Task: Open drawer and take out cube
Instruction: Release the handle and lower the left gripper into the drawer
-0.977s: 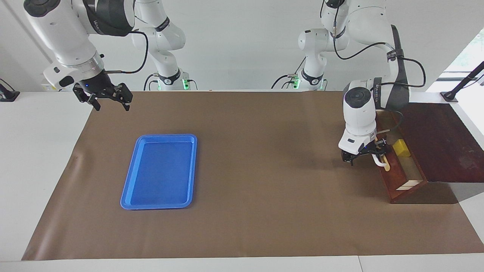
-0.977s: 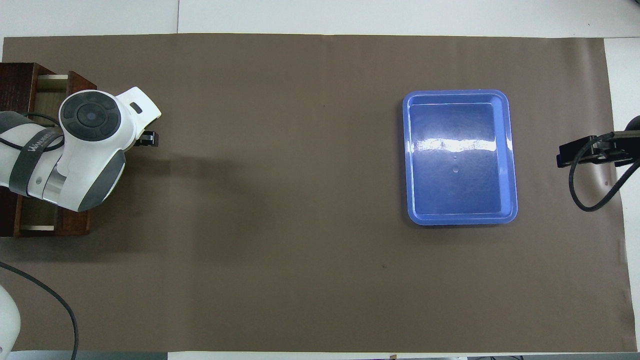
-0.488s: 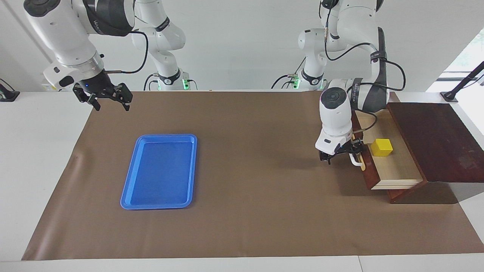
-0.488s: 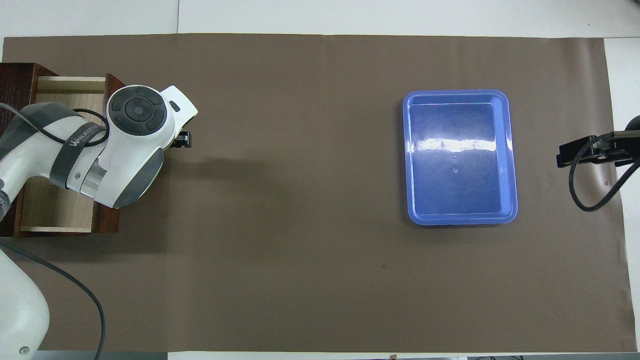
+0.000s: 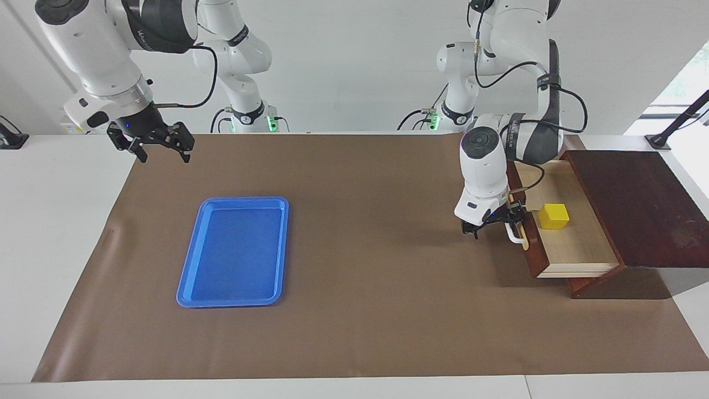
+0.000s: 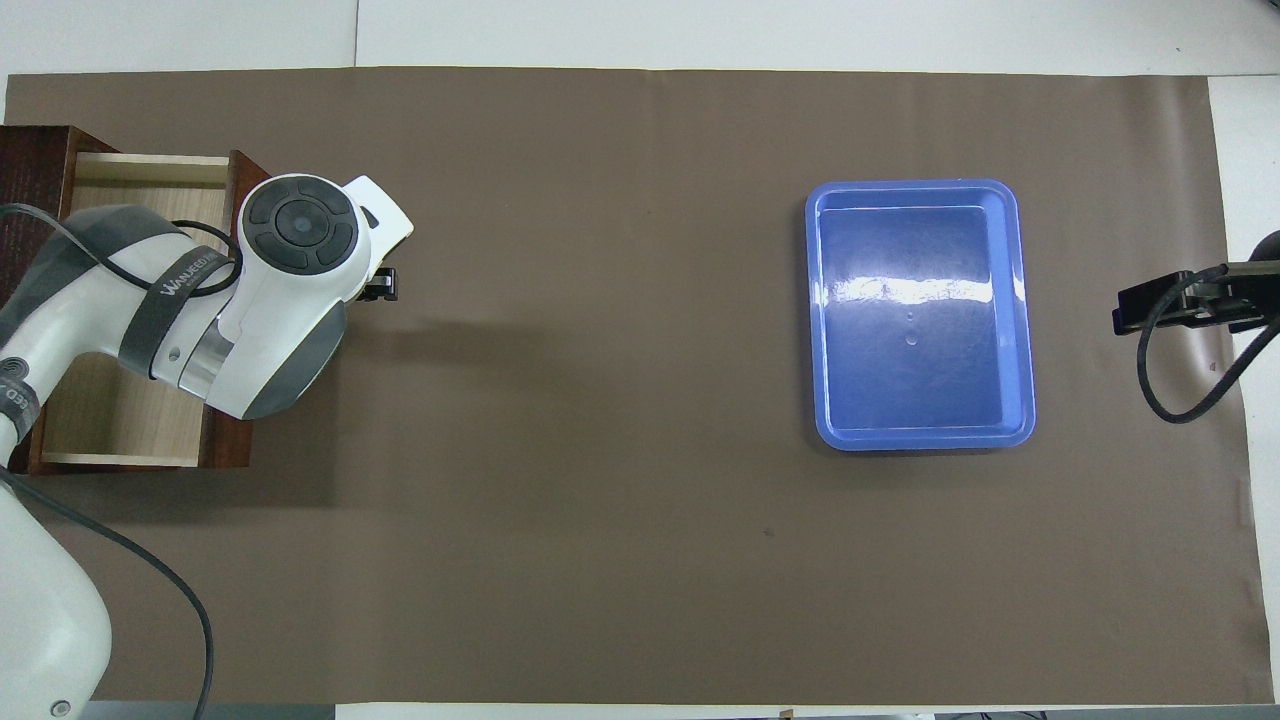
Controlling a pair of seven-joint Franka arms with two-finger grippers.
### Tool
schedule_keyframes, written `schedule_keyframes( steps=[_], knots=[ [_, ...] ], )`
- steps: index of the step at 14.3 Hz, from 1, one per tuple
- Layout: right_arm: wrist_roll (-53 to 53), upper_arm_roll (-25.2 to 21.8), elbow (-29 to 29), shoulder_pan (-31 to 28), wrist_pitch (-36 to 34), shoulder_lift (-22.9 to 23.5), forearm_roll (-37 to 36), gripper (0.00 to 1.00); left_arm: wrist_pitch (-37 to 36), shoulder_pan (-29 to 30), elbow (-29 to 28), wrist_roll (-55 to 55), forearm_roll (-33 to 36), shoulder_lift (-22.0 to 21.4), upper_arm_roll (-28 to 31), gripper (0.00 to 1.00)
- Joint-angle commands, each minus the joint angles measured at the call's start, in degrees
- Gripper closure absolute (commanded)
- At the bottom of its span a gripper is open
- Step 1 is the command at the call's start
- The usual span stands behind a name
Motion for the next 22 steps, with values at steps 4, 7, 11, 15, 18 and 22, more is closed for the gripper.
schedule_keyframes(
  steps=[4, 7, 11, 15, 18, 22],
  knots=[
    [0.7, 0.7, -1.6, -0.8, 1.1, -1.2, -1.0, 0.00, -9.9, -0.2, 8.7, -1.2, -2.4, 0.8, -1.2, 0.00],
    [0.3, 0.6, -1.5, -1.0, 1.3, -1.1, -1.0, 0.00, -15.7, -0.3, 13.4, -1.2, -3.9, 0.7, -1.3, 0.00],
    [-0.3, 0.7, -1.3, -1.3, 0.6, -1.1, -0.4, 0.00, -28.5, 0.2, 25.3, -3.5, -12.8, 1.2, 2.0, 0.00],
    [11.1, 0.5, -1.4, -1.3, 2.4, -0.8, 0.7, 0.00, -29.0, 0.1, 27.6, -17.4, -18.2, 1.0, 9.0, 0.00],
    [30.8, 1.4, -1.3, 0.4, 5.0, -0.2, 0.7, 0.00, -23.8, 0.2, 26.5, -28.3, -22.0, 0.7, 14.7, 0.00],
    [46.6, 1.4, -0.1, 3.2, 6.3, 3.5, 1.2, 0.00, -19.9, 0.1, 20.4, -33.8, -25.4, -1.5, 19.7, 0.00]
  ],
)
